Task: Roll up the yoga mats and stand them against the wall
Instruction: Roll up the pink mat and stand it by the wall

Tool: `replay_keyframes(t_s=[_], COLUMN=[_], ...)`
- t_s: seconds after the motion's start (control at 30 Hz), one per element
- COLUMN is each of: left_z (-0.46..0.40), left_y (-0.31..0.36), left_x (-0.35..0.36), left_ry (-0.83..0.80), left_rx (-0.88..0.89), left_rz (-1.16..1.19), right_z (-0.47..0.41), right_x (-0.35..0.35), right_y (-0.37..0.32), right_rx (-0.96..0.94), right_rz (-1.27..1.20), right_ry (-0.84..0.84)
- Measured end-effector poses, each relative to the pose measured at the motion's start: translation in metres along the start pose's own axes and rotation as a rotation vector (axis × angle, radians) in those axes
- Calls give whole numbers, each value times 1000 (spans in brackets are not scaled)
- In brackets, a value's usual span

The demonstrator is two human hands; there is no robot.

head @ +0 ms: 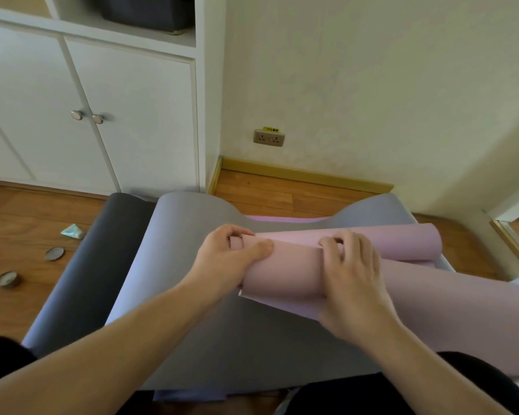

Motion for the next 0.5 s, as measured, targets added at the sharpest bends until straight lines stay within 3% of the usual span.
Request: replay_keyframes(t_s=[0.1,0.27,0.5], left_z=[0,-5,-4], left_y=[-7,-9,-5], left_x=[-2,-11,-10], left_ry=[100,144,146], left_rx=[-37,-56,-38], left_rz=[26,107,174], right_z=[14,7,-11], right_x=[-13,16,6], right_y=[-45,-81,-84], right_rx=[-58,39,136], right_rz=[-68,-236,-432], right_ry=[47,-171,-72])
Point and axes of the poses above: each hand's wrist, its own z-axis away from the middle knuckle, its own x-axis out of the palm, y = z × x, the point moved 10 cm from there along -z, towards the middle knuckle, and after that the axes turned 8 degrees about -y, right-handed, at the moved point
